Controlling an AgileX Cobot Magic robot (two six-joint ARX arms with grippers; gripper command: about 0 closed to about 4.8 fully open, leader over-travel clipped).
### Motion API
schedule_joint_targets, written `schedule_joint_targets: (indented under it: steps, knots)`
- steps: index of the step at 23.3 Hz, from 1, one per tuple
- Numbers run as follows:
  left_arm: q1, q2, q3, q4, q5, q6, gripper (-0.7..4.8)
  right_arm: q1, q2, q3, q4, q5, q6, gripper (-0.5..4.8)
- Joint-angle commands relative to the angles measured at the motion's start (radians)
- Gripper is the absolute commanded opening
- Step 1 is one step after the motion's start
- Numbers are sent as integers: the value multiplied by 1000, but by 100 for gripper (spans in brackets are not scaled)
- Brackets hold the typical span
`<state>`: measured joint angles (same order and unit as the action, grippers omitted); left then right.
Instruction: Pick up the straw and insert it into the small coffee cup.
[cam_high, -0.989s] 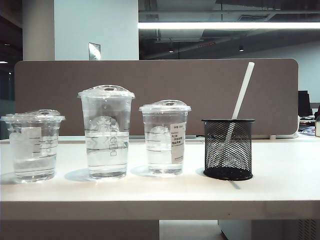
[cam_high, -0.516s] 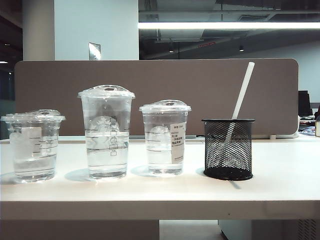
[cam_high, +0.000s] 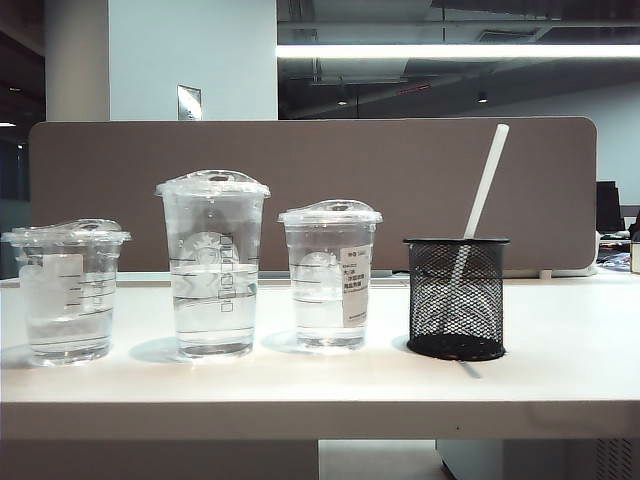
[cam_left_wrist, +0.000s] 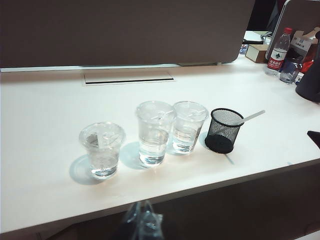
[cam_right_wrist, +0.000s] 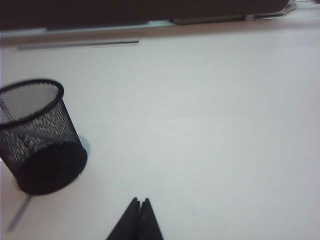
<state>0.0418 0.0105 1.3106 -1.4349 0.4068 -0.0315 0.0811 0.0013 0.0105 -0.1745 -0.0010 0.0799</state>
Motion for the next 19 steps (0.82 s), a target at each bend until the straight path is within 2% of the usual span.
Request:
schedule_joint_targets:
  steps: [1,4,7,9,14,19]
  knots:
    - [0,1,2,-2,-3,-3,-5,1,-1,121,27,4,61,-4]
    - [0,1,2,-2,-3,-3,-5,1,1,315,32,77,31,-4]
    - [0,1,2,-2,-3,-3,-5,1,98,607,48,115,-147,-4]
    - [1,1,2,-2,-3,-3,-5,1,196,740,54,114,-195,-4]
    - [1,1,2,-2,-3,-3,-5,0,548,1087,82,40,-216,-4]
    - [1,1,2,-2,-6,-3,-5,-3,988,1444,107,14,-215,-4]
